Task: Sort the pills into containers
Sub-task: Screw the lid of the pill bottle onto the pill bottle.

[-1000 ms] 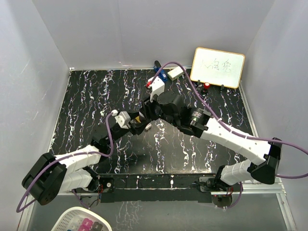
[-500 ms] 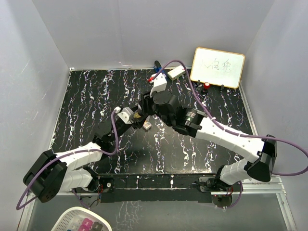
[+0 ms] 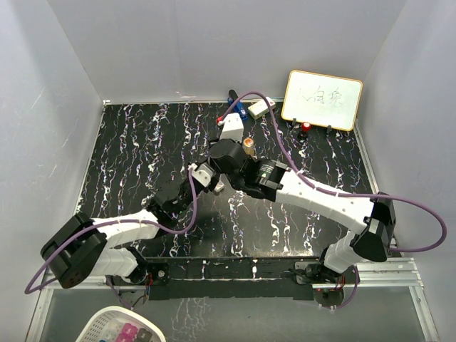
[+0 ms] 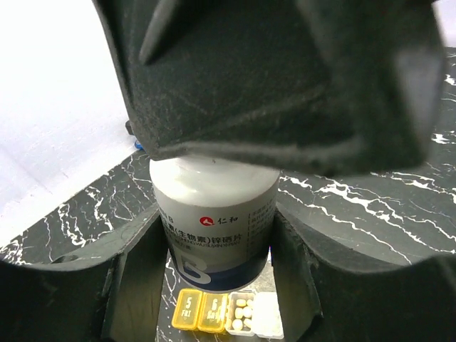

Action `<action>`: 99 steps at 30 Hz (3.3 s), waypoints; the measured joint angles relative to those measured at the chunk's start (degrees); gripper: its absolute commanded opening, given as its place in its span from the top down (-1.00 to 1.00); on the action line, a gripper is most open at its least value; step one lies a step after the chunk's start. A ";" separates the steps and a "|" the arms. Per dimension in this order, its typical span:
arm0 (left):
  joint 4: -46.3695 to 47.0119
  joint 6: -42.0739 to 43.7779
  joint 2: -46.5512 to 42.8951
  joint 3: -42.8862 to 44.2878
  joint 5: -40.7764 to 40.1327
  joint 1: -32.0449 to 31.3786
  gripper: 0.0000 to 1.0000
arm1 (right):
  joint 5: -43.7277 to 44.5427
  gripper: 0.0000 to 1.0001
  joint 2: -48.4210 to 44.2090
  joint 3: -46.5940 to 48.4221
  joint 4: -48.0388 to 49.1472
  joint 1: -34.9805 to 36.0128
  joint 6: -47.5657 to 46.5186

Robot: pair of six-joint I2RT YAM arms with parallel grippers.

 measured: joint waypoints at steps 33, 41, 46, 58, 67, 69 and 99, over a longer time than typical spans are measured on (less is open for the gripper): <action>9.73 7.04 -0.63 7.56 4.17 -5.44 1.00 | 9.20 -0.45 -12.87 -1.49 -1.53 9.44 -2.64; 7.87 5.38 1.99 8.90 0.35 -4.11 1.00 | 7.02 -0.47 -16.92 -1.55 -2.84 11.30 -4.81; 6.67 5.14 4.02 9.81 -1.03 -4.02 1.00 | 8.61 -0.46 -16.96 -1.49 -4.55 10.97 -6.19; -2.16 -1.84 -0.74 8.48 3.91 -3.21 1.00 | 7.34 -0.29 -25.68 -3.41 -2.84 12.09 -14.05; -7.65 -15.39 -10.43 5.97 16.57 -2.91 1.00 | 0.59 -0.29 -34.75 -11.10 4.15 12.09 -19.87; -8.28 -17.92 -11.06 5.97 20.65 -2.89 1.00 | -2.34 -0.30 -35.89 -13.16 5.31 12.09 -20.52; 8.61 -37.51 -6.19 4.72 46.80 -2.89 1.00 | -27.67 -0.29 -41.18 -22.08 11.80 12.09 -18.69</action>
